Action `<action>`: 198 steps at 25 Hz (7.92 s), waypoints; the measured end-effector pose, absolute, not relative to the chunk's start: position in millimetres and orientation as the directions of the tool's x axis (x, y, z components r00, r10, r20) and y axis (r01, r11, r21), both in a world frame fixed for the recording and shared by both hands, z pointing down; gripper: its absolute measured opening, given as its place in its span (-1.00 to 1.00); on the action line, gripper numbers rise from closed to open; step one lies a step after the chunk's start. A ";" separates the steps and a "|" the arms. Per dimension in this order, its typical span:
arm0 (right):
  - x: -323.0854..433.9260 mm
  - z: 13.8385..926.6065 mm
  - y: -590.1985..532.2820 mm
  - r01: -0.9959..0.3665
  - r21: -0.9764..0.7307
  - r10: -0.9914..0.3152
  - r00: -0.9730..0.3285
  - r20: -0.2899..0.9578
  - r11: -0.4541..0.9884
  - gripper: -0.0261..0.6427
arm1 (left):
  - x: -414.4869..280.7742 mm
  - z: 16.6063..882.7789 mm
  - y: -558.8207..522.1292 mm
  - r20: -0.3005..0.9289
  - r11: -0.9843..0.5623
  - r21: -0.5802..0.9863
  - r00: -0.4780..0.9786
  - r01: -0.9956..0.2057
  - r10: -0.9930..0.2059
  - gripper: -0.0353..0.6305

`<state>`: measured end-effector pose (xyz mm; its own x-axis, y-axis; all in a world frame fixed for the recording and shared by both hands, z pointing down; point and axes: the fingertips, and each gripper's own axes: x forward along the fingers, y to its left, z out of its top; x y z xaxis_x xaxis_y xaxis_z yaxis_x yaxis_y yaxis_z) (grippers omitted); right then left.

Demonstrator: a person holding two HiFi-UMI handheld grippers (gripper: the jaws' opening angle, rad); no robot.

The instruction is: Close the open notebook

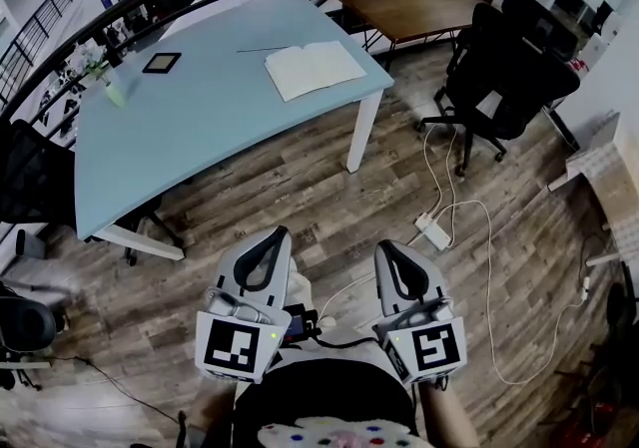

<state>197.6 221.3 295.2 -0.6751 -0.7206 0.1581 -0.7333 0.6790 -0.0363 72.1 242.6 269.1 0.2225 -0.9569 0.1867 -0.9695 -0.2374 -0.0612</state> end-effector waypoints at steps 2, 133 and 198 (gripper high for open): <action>198.6 297.0 217.0 -0.741 -0.039 -0.728 -0.667 0.158 0.670 -0.81 | 72.1 269.2 235.8 0.184 -0.246 -0.066 0.230 -0.967 -0.956 -0.84; -22.1 553.2 -199.1 0.460 0.687 -0.441 -0.536 0.720 0.563 -0.43 | -144.5 375.4 -59.6 0.388 0.301 0.003 -0.276 -0.954 -0.879 -0.84; 38.7 552.3 -243.4 -0.768 -0.383 -0.451 -0.621 0.641 0.513 -0.75 | -92.6 370.8 -107.1 0.359 0.013 0.026 -0.003 -1.000 -0.933 -0.84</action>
<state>38.7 -243.4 552.3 -0.6214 -0.4508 0.6408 -0.7678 0.5134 -0.3833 -92.6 -107.1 370.8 -0.0030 -0.9333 0.3592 -0.9996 0.0132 0.0260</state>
